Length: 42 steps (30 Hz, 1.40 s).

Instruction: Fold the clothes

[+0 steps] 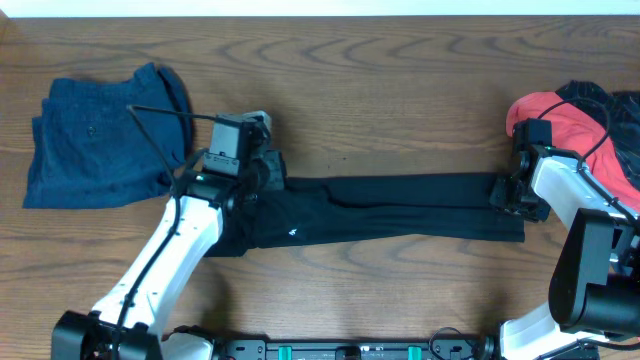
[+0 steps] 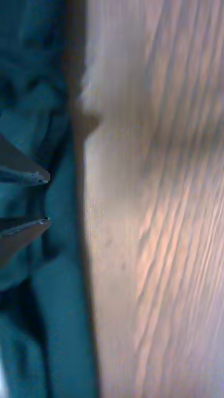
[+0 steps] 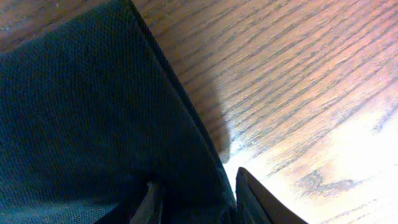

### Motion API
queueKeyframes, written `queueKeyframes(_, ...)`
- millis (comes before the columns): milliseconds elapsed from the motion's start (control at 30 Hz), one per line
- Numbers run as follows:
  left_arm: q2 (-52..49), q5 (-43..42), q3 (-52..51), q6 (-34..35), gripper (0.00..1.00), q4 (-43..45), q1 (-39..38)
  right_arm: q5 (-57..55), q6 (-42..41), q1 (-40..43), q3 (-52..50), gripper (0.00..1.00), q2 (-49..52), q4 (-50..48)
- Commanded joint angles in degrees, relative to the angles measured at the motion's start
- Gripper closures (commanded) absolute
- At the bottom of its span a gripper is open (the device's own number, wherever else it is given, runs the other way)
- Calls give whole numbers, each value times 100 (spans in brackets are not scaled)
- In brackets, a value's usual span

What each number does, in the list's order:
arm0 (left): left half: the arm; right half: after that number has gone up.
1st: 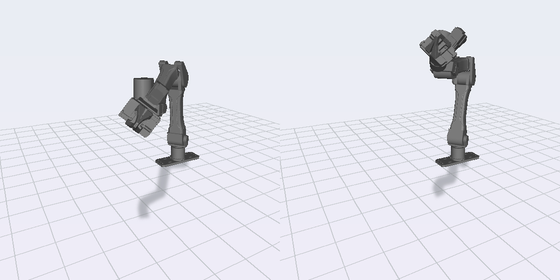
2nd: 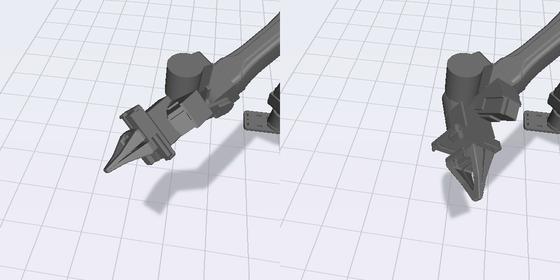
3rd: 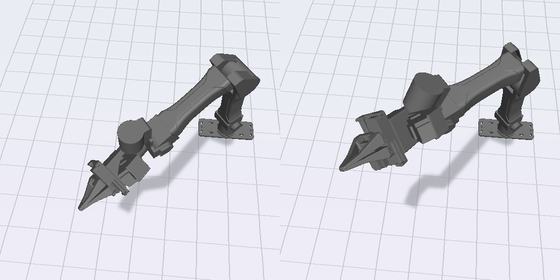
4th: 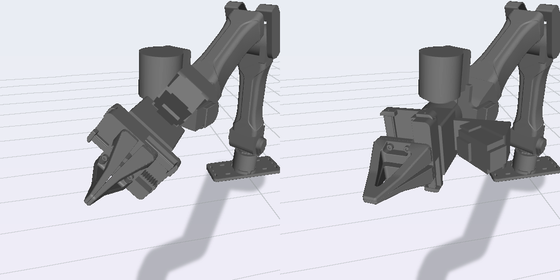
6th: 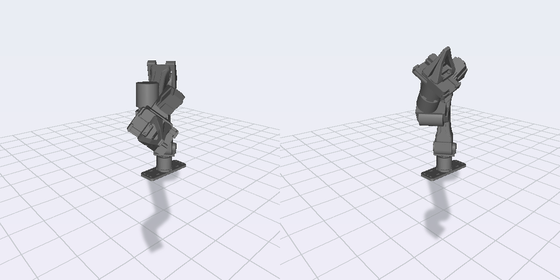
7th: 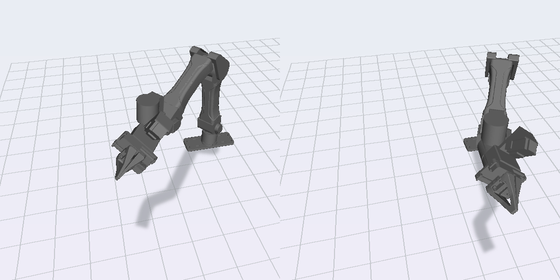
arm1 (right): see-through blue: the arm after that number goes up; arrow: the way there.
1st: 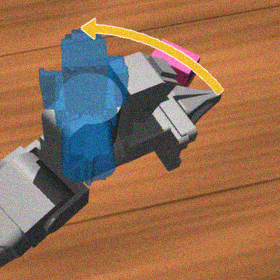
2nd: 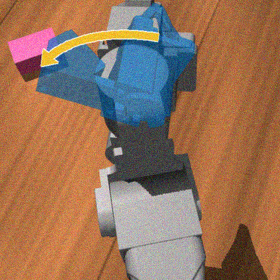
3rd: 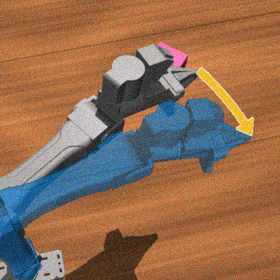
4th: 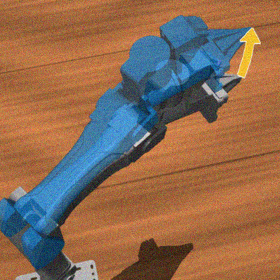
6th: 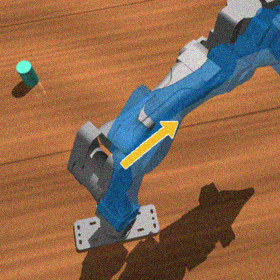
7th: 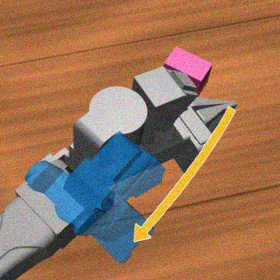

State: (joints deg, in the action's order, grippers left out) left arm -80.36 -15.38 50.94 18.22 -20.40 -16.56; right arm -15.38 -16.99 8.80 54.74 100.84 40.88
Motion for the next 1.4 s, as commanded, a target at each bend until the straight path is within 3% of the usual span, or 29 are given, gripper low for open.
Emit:
queueKeyframes(0, -186, -463, 37, 61, 81, -144, -308, -44, -13, 109, -291, 62, 378, 70)
queueKeyframes(300, -1156, -487, 15, 164, 81, 146, -1268, -44, -11, 109, -291, 62, 378, 92)
queueKeyframes(667, -2044, -175, 20, 616, 81, 323, -1176, -46, -11, 109, -291, 60, 378, 181)
queueKeyframes(900, -1974, -186, 70, 608, 59, 463, -861, 2, 13, 111, -289, 58, 378, 232)
queueKeyframes(1133, -1185, -192, 166, 433, 35, 442, -673, 761, 568, 219, -225, 55, 374, 74)
queueKeyframes(1367, -367, -61, 166, 282, 29, 79, -616, 2262, 1307, 511, -236, 50, 374, 17)
